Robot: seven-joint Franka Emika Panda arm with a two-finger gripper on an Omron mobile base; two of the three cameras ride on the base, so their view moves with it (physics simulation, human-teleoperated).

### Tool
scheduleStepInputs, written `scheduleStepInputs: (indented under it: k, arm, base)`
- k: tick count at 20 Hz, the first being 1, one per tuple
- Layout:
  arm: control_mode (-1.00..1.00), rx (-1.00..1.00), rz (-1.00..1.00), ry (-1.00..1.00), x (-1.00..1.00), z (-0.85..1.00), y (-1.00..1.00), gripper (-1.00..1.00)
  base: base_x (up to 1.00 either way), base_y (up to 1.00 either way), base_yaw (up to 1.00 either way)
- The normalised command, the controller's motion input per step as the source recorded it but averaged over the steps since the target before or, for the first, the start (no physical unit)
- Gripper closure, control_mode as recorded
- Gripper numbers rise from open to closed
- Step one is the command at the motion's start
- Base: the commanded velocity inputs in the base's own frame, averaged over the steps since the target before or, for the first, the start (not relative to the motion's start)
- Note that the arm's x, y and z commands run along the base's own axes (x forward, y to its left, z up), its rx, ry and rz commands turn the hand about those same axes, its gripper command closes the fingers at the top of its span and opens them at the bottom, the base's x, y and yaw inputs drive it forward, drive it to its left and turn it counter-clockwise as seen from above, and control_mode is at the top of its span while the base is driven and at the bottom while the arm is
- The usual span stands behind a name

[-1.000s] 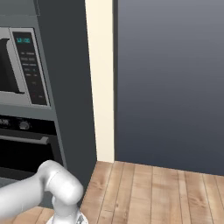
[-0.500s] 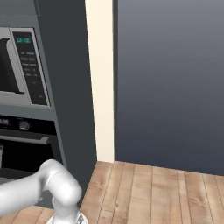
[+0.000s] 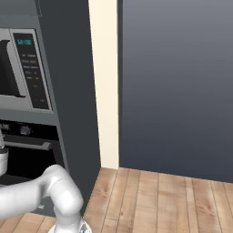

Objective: Take the fish from the oven and place it on the plate on the counter.

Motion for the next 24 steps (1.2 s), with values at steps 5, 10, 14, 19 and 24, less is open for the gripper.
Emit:
scheduleStepInputs:
  k: [5, 10, 14, 19, 24]
  arm:
    - [-1.00, 0.00, 0.00, 0.00, 0.21, -0.42, 0.01, -1.00]
    - [-1.00, 0.00, 0.00, 0.00, 0.25, -0.39, 0.02, -1.00]
    - [-1.00, 0.00, 0.00, 0.01, 0.39, -0.04, 0.00, -1.00]
    - [-1.00, 0.00, 0.00, 0.05, 0.40, 0.00, 0.00, -1.00]
    - [-1.00, 0.00, 0.00, 0.07, 0.14, 0.00, 0.00, 1.00]
  base:
    - [0.00, 0.00, 0.00]
    - [0.00, 0.00, 0.00]
    - [0.00, 0.00, 0.00]
    - [0.00, 0.00, 0.00]
    - [0.00, 0.00, 0.00]
